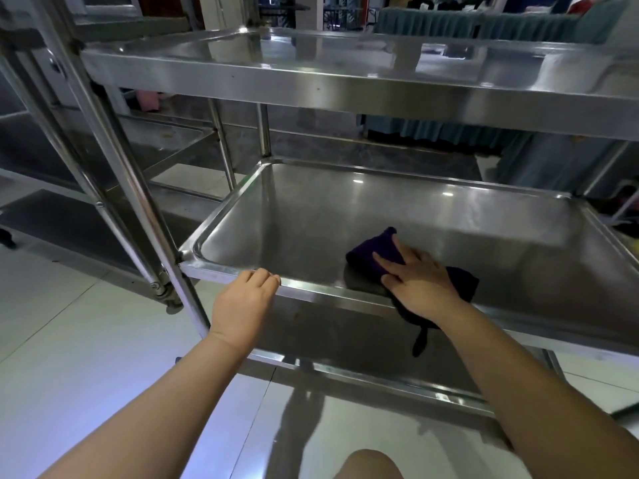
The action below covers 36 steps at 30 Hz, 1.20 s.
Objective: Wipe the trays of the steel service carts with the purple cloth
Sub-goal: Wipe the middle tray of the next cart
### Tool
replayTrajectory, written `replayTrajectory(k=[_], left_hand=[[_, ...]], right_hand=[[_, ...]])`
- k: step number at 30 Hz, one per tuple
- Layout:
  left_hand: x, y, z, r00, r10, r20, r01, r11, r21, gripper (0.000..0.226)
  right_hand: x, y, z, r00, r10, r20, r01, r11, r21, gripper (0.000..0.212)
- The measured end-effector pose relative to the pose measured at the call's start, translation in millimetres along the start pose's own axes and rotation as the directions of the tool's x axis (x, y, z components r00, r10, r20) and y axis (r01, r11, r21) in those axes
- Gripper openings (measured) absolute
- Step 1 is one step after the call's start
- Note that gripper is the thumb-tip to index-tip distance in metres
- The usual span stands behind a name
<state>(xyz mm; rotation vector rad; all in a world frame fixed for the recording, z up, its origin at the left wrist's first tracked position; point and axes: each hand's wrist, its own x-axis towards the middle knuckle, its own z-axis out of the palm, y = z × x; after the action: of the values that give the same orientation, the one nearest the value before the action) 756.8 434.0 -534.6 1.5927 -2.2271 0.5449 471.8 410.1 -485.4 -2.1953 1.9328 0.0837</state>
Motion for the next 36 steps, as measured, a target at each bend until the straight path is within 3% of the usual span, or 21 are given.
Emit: replayTrajectory(k=[5,10,13,16,21,25,30,33,36], left_hand=[[-3.8,12.8,-7.2,0.999,-0.032,0.023,0.033,0.999,-0.04,0.057],[-6.3,39.9,-13.4,0.999,0.044,0.008,-0.042,0.987,-0.153,0.055],[-3.4,46.7,-15.8,1.0,0.006,0.011,-0.004,0.981,-0.194,0.049],[-5.2,48.3,-18.9,0.998,-0.002,0.061,0.012,0.986,-0.164,0.053],[-9.6,50.4,-20.9,0.988,-0.043,0.151,0.057,0.995,-0.085,0.066],[-6.4,54.8,-26.1,0.978,-0.041,0.202,0.048,0.998,-0.03,0.055],[13.9,77.1,-47.5,0.956,-0.058,0.287,0.04,0.997,0.068,0.018],[37.9,92.0,-54.7,0.945,-0.16,0.286,0.114,0.979,0.17,0.037],[63.4,104.6,-51.2,0.972,-0.024,0.232,-0.009,0.991,0.137,0.038]], right_hand=[[-41.3,81.2,-8.7,0.977,0.209,-0.029,-0.208,0.977,0.043,0.048],[-56.3,68.3,-2.4,0.935,0.321,-0.149,-0.326,0.945,-0.01,0.047],[-56.9,18.7,11.9,0.949,0.166,-0.269,-0.186,0.981,-0.051,0.046],[-45.0,-43.5,23.4,0.954,-0.002,-0.299,-0.01,0.999,-0.038,0.043],[-27.6,-86.8,30.0,0.939,-0.122,-0.322,0.093,0.99,-0.104,0.038],[-44.2,-40.3,33.6,0.917,-0.147,-0.371,0.122,0.989,-0.089,0.035],[-88.5,60.6,35.2,0.911,0.047,-0.409,-0.075,0.996,-0.053,0.033],[-112.9,115.3,29.6,0.885,0.219,-0.41,-0.235,0.972,0.01,0.058],[-123.9,151.8,23.0,0.844,0.33,-0.423,-0.339,0.939,0.057,0.068]])
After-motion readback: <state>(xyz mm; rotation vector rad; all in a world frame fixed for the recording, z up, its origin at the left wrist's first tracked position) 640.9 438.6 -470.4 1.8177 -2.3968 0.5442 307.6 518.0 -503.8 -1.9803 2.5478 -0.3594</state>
